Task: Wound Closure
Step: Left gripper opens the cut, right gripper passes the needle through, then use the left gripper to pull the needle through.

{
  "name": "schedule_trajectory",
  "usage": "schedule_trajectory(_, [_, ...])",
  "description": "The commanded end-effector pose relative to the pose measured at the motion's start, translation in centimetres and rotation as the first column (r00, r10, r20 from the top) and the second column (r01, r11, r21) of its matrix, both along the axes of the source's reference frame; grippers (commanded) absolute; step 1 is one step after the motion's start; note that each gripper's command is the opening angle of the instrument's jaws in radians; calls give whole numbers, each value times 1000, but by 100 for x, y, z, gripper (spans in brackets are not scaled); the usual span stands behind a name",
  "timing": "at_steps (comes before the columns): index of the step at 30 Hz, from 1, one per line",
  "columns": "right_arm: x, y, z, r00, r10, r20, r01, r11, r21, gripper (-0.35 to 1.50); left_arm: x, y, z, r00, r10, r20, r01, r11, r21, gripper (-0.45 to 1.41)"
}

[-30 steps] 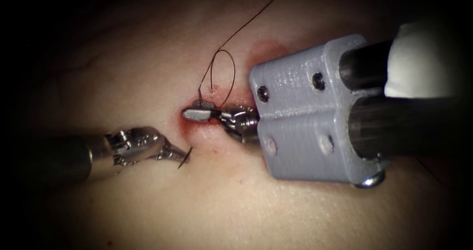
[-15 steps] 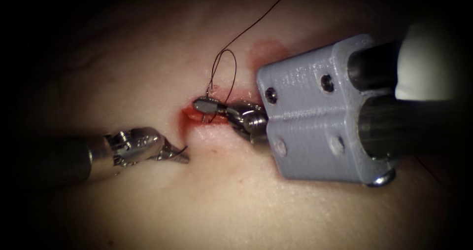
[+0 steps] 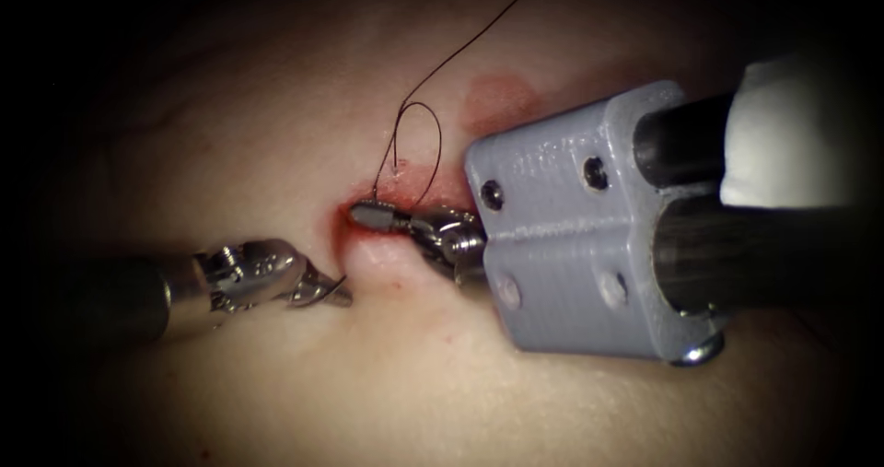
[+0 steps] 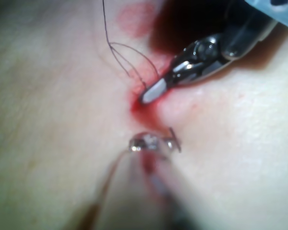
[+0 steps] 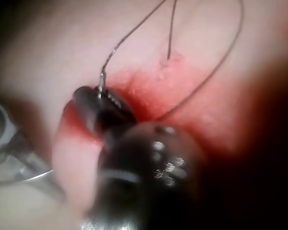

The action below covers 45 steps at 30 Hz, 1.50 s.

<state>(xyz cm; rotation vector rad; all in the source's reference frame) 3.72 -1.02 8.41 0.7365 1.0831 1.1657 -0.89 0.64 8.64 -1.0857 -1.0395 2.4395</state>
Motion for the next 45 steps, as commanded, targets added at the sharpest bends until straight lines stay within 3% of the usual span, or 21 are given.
schedule_trajectory(1, [10, -10, 4, 1000, -21, -16, 21, 1000, 13, -35, -6, -3, 7, 1000, 1, 2, -1, 1000, 2, -35])
schedule_trajectory(8, [12, -13, 3, 996, -62, -61, 63, 998, 26, -35, -6, -3, 7, 1000, 1, 2, -1, 1000, 2, -35])
schedule_trajectory(9, [12, -11, 3, 998, -35, -47, 36, 999, 17, -21, -6, -4, 7, 1000, 1, 2, -1, 1000, 2, -35])
schedule_trajectory(10, [12, -8, 3, 999, -14, -34, 14, 1000, 12, 27, -6, -4, 7, 1000, 1, 2, -1, 1000, 2, -35])
schedule_trajectory(12, [11, -3, 3, 1000, 20, -13, -20, 1000, -2, 81, -6, -4, 7, 1000, 1, 2, -1, 1000, 2, -35])
schedule_trajectory(14, [9, 5, 3, 998, 59, 19, -58, 997, -48, 109, -6, -4, 6, 1000, 1, 2, -1, 1000, 2, -35])
schedule_trajectory(17, [4, 17, -1, 996, 81, 50, -74, 990, -117, 126, -6, -4, 6, 1000, 1, 2, -1, 1000, 2, -35])
schedule_trajectory(21, [-7, 32, -9, 994, 79, 82, -58, 973, -225, 133, -5, -4, 6, 1000, 1, 2, -1, 1000, 2, -35])
schedule_trajectory(31, [-41, 58, -41, 987, 24, 159, 33, 938, -346, 148, -4, -4, 6, 1000, 3, 3, -3, 1000, 3, -35])
schedule_trajectory(40, [-60, 53, -61, 942, -113, 316, 243, 878, -412, 148, -3, -3, 5, 1000, -1, 3, 1, 1000, 0, -35])
schedule_trajectory(45, [-59, 46, -65, 903, -177, 391, 331, 868, -370, 148, -3, -2, 4, 1000, -3, 2, 3, 1000, -1, -35])
